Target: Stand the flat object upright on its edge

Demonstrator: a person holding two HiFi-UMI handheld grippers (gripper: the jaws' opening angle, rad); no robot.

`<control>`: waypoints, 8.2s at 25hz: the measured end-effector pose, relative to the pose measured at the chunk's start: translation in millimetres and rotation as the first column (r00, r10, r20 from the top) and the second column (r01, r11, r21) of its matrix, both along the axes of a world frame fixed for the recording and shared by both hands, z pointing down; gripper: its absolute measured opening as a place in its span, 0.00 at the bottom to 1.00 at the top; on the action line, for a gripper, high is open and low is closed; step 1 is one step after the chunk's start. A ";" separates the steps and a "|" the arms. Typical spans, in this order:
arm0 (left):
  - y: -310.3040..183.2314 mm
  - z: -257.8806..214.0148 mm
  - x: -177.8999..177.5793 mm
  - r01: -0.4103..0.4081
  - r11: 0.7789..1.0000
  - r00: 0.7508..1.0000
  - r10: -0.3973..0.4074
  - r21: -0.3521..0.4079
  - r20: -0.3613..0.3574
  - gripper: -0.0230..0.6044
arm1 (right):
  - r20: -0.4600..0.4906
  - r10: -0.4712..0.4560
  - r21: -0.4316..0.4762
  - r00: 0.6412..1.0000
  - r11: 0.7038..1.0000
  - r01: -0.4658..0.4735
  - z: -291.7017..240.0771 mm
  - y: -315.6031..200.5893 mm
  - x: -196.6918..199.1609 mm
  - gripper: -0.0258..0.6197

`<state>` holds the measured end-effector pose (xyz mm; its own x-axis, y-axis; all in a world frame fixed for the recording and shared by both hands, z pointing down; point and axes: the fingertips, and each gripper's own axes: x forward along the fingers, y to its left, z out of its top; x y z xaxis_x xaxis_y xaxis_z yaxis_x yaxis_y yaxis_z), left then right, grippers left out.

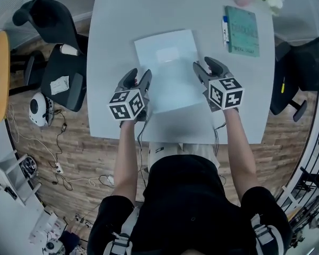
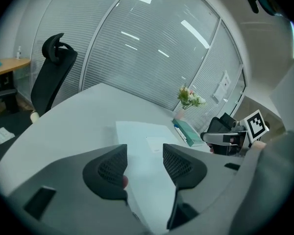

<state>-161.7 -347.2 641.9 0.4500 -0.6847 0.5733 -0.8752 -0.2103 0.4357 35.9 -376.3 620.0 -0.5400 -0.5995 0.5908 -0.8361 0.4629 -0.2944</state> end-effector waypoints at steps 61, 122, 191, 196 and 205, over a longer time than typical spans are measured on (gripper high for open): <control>-35.6 51.4 -3.2 0.089 0.980 0.956 -0.134 -0.179 -0.260 0.45 | 0.169 0.138 -0.249 0.976 0.964 -0.093 73.9 -48.1 -7.4 0.49; 15.4 -125.0 -5.8 -0.100 0.987 0.970 0.124 0.122 -0.210 0.42 | 0.226 -0.037 -0.003 0.973 0.999 0.039 -109.4 17.1 -2.9 0.41; 83.7 -136.4 -0.5 -0.172 0.959 0.978 0.194 0.227 -0.078 0.42 | 0.222 -0.079 0.064 0.972 0.996 0.067 -112.1 84.6 6.1 0.41; 87.9 -143.4 -3.3 -0.140 0.961 0.985 0.160 0.237 -0.069 0.42 | 0.219 -0.088 0.073 0.972 0.995 0.074 -118.8 90.0 7.4 0.41; 112.4 -158.6 -9.4 -0.100 0.960 0.991 0.120 0.262 -0.061 0.42 | 0.225 -0.081 0.090 0.971 0.994 0.062 -128.1 108.1 17.6 0.41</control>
